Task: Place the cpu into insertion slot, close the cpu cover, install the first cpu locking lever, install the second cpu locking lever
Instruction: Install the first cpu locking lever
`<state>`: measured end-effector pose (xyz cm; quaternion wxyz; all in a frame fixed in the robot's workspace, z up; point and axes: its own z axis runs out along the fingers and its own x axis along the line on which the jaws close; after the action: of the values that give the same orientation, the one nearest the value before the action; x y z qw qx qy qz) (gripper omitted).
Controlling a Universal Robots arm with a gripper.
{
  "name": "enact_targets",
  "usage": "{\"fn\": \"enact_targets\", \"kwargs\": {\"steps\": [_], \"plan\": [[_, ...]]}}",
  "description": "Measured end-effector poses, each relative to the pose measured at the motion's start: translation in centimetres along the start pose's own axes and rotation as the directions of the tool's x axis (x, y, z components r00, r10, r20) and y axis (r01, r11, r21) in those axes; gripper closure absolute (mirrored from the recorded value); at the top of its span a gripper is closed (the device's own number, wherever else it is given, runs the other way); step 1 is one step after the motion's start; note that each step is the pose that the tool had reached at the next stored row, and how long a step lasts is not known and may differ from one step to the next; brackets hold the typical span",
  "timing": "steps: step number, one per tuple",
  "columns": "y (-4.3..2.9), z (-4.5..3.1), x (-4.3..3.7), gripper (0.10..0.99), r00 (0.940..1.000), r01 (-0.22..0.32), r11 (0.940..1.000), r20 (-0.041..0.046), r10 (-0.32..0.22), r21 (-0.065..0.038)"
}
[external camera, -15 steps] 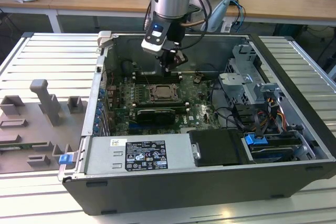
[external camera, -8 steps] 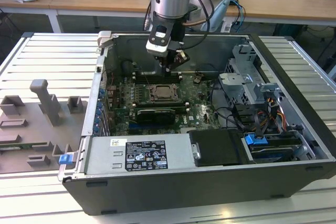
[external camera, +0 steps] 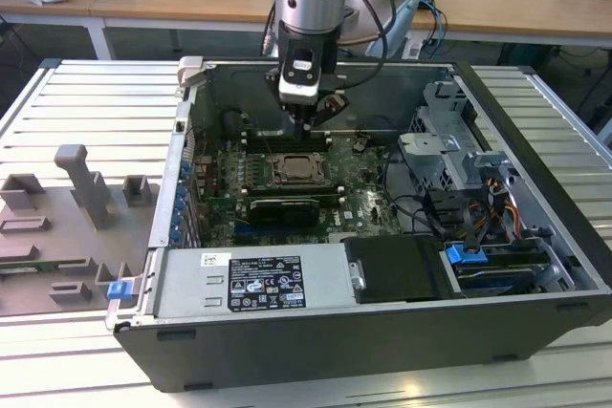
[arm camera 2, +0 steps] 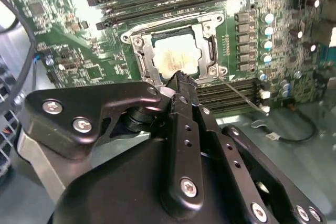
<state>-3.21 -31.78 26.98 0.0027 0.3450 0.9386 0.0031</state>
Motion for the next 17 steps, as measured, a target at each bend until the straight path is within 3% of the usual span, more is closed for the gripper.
{"fn": "enact_targets", "kwargs": {"steps": [1, 4, 8, 9, 12, 13, 14, 16, 17], "plan": [[0.0, 0.01, 0.0, 0.98, 0.9986, 0.054, 0.9986, -0.0004, -0.054, 0.0], [0.0, 0.01, 0.0, 0.98, 0.9932, 0.117, 0.9932, -0.0009, -0.117, 0.0], [0.0, 0.01, 0.0, 0.98, 0.9726, 0.233, 0.9726, -0.0017, -0.233, -0.001], [0.0, 0.02, 0.0, 0.98, 0.9641, 0.265, 0.9641, -0.0019, -0.265, -0.001], [0.0, 0.02, 0.0, 0.98, 0.9481, 0.318, 0.9481, -0.0023, -0.318, -0.001], [0.0, 0.02, 0.0, 0.98, 0.9405, 0.34, 0.9405, -0.0024, -0.34, -0.001], [0.0, 0.03, 0.0, 0.98, 0.9263, 0.377, 0.9263, -0.0027, -0.377, -0.002], [0.0, 0.05, 0.0, 0.98, 0.9085, 0.418, 0.9085, -0.0029, -0.418, -0.002], [0.0, 0.06, 0.0, 0.98, 0.8909, 0.454, 0.8909, -0.0032, -0.454, -0.002]]}}
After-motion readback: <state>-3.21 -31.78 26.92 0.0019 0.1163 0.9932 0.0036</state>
